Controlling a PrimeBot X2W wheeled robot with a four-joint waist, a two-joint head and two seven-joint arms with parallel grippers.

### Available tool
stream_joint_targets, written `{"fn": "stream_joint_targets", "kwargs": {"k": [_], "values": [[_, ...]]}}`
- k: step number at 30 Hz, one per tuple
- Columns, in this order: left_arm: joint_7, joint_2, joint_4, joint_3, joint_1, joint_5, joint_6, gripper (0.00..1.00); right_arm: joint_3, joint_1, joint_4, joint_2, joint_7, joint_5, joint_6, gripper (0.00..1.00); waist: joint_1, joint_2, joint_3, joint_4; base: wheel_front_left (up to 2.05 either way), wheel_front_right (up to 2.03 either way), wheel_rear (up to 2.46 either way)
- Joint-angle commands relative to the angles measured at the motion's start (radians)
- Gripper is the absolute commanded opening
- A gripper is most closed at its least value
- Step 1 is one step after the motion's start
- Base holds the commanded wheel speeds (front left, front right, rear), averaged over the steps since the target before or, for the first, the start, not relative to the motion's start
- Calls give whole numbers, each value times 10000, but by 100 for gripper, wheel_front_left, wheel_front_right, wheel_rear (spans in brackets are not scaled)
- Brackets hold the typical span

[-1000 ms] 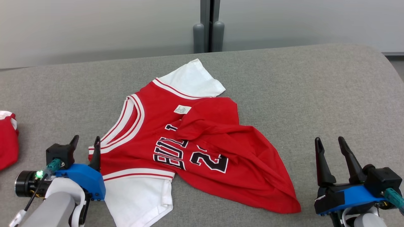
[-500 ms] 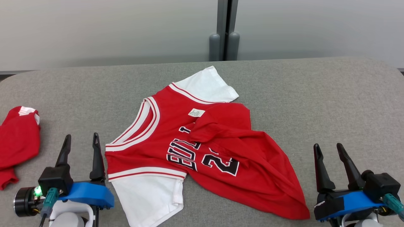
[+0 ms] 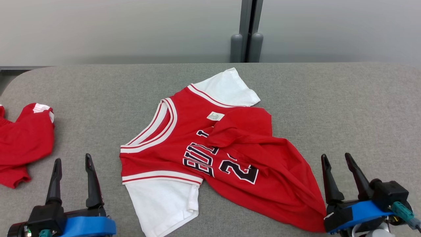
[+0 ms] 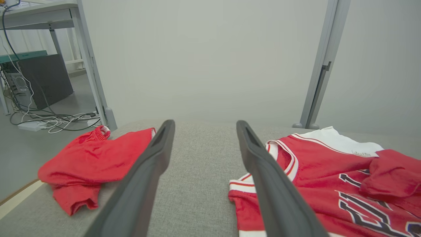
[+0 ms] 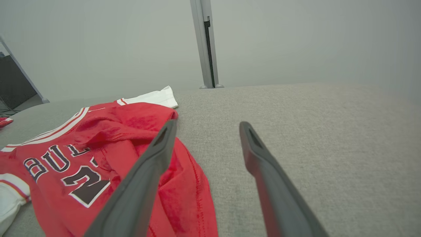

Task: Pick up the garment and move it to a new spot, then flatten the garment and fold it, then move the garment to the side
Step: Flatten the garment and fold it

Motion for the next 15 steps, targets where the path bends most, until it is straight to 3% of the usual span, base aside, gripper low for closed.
{"fn": "stream_joint_targets", "kwargs": {"k": [1,6,15], "values": [[-23,-97,70,153,99,92,-160,100,120,-203,42,-116,-36,-128,2,100,0,-1,3,33,0,0,0],[-23,-402,189,635,-85,497,-686,100,1264,-1043,81,-381,287,-278,2,100,0,-1,88,91,0,0,0],[-23,-764,334,950,-586,967,-1207,100,4523,-4207,1312,-741,2881,-245,2,100,0,-1,417,326,0,0,0]]}}
